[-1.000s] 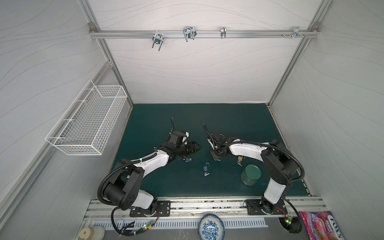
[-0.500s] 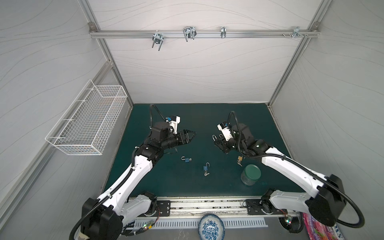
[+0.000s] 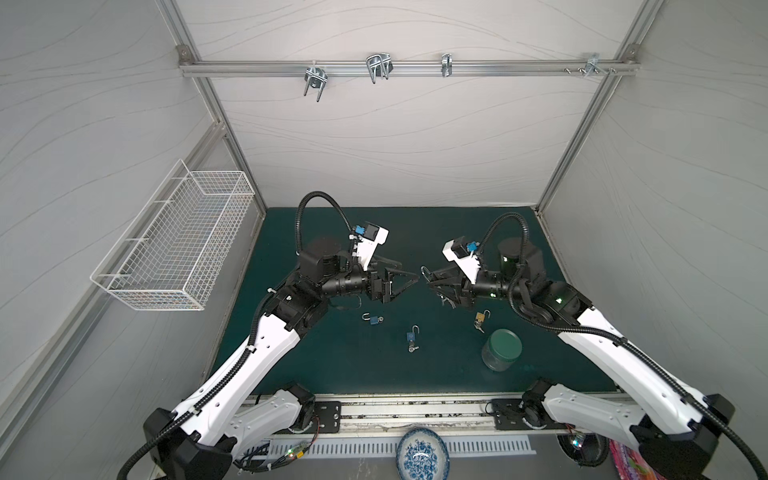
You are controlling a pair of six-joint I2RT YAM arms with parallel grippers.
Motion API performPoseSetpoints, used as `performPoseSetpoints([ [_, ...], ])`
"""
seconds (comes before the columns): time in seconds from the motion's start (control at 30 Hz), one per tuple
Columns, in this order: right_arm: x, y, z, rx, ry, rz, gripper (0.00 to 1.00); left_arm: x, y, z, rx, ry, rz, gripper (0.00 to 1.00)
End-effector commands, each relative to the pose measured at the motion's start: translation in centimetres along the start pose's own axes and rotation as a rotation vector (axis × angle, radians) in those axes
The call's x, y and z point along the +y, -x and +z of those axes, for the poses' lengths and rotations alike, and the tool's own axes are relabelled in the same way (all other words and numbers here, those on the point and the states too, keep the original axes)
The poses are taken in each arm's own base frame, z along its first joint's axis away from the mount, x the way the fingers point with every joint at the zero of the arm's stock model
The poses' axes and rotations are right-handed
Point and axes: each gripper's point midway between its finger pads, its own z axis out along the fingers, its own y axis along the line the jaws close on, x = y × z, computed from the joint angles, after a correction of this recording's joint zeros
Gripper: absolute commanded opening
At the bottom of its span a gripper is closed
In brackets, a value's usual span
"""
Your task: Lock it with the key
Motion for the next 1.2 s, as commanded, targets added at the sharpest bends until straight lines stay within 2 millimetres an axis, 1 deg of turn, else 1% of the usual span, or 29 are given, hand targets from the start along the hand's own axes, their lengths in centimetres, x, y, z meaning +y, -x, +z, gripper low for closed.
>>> performPoseSetpoints([
  [0.0, 2.1, 0.7, -0.4, -0.012, 0.130, -0.010, 0.00, -3.8, 2.4, -0.1, -0.041, -0.137, 0.125, 0.92],
  [0.13, 3.2, 1.7, -0.4, -0.049, 0.210, 0.016, 0.00, -4.0, 2.2, 0.6, -0.007, -0.162, 0.100, 0.92],
  [0.23, 3.6, 2.0, -0.3, -0.062, 0.259, 0.049, 0.00, -4.4, 2.0, 0.8, -0.002, -0.192, 0.092, 0.91],
  [0.3, 3.8, 2.0, 0.0, -0.062, 0.288, 0.065, 0.00, -4.7, 1.9, 0.8, -0.008, -0.221, 0.091, 0.87],
  [0.43, 4.0, 2.3, 0.2, -0.064, 0.348, 0.111, 0.00, -6.0, 1.9, 0.6, -0.008, -0.311, 0.084, 0.78],
  [0.57, 3.8, 2.6, 0.0, -0.080, 0.347, 0.134, 0.00, -6.8, 1.6, 0.3, 0.006, -0.358, 0.084, 0.73],
  [0.63, 3.5, 2.7, -0.2, -0.092, 0.344, 0.139, 0.00, -7.0, 1.4, 0.2, 0.014, -0.371, 0.091, 0.68],
  [0.83, 2.8, 3.0, -0.8, -0.115, 0.326, 0.158, 0.00, -6.5, 1.0, 0.5, 0.030, -0.360, 0.078, 0.56],
  [1.0, 3.1, 2.6, -0.9, -0.109, 0.343, 0.154, 0.00, -5.8, 1.0, 0.6, 0.019, -0.314, 0.081, 0.49],
  [1.17, 3.3, 2.7, -1.0, -0.107, 0.351, 0.150, 0.00, -4.8, 1.0, 1.1, 0.027, -0.263, 0.066, 0.35],
])
